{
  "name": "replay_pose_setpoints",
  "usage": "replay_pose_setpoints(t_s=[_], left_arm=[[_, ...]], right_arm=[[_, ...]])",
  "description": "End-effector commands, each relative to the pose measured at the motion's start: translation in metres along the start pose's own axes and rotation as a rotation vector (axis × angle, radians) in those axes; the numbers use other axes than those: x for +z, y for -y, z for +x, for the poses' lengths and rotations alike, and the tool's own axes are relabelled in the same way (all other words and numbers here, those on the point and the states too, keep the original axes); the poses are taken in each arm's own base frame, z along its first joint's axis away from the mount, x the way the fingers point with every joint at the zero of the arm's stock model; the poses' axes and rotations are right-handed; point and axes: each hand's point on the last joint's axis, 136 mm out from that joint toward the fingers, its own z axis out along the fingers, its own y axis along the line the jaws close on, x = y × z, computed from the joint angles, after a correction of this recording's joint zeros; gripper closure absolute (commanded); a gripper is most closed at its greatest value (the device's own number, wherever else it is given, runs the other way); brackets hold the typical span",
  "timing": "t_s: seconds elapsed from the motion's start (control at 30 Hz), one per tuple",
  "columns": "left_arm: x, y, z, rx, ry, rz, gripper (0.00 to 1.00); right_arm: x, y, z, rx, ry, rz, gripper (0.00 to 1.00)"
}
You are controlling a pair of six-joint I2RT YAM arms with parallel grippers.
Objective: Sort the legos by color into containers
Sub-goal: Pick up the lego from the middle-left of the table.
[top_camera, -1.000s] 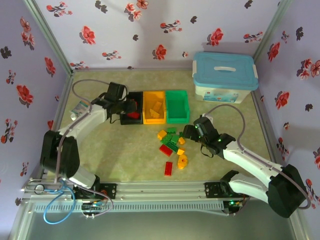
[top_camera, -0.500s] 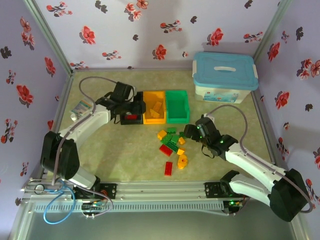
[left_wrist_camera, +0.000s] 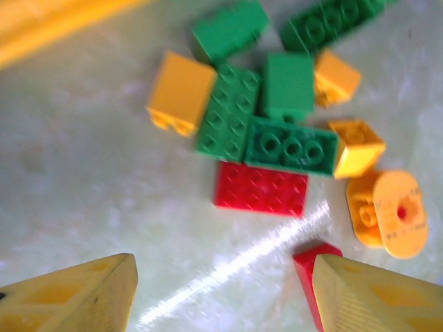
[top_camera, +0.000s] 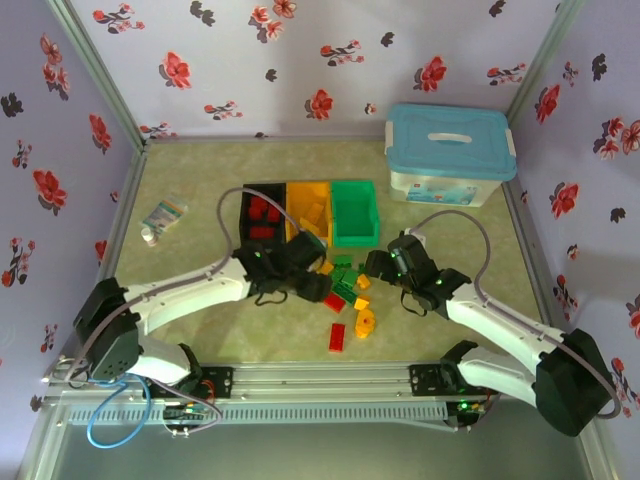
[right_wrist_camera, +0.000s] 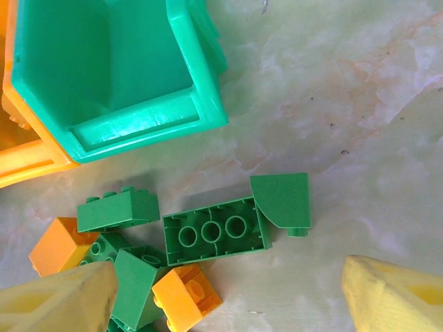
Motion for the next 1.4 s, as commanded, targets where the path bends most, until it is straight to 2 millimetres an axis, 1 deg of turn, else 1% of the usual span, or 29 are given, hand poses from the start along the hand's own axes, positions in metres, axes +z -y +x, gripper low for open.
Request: replay_pose_setpoints(t_s=[0.0,0.13,0.27,0.4,0.5,0.6,0.8,0.9,1.0,1.17,1.27,1.37], left_arm=[[0.017,0.016,0.023,-0.047,-0.047,-0.036,0.32],[0.033,0.043,0.040,-0.017,-0.098,-0.036,0.32],[0.047,0.068,0.050,0.030,-0.137,-0.034,0.32],[0.060,0.080,0.058,0.046,-0.176,-0.040,0.34],[0.066,0.081,0.066,0.053,-0.201,-0.060,0.35],[0.069,0.077,0.070,0.048,-0.218,-0.078,0.36],[0.076,0.074,0.077,0.051,-0.245,-0.100,0.39],[0.080,0.075,0.081,0.057,-0.262,-0.099,0.45],[0.084,0.076,0.084,0.066,-0.278,-0.095,0.50],[0.089,0.071,0.087,0.074,-0.292,-0.110,0.56],[0.090,0.067,0.084,0.076,-0.291,-0.116,0.61],[0.084,0.060,0.076,0.063,-0.265,-0.121,0.66]], right_arm=[[0.002,0.005,-0.002,0.036,0.015,0.016,0.12],[-0.002,0.008,-0.005,0.047,0.036,0.029,0.11],[-0.008,0.012,-0.007,0.046,0.048,0.036,0.11],[-0.013,0.017,-0.006,0.048,0.062,0.041,0.11],[-0.016,0.020,-0.007,0.052,0.072,0.046,0.12],[-0.016,0.023,-0.007,0.059,0.080,0.048,0.12],[-0.013,0.023,-0.007,0.063,0.074,0.046,0.12],[-0.012,0.022,-0.007,0.064,0.071,0.044,0.13],[-0.011,0.023,-0.008,0.064,0.072,0.047,0.13],[-0.009,0.022,-0.008,0.067,0.066,0.046,0.13],[-0.008,0.022,-0.009,0.068,0.067,0.047,0.13],[-0.009,0.022,-0.009,0.066,0.067,0.046,0.13]])
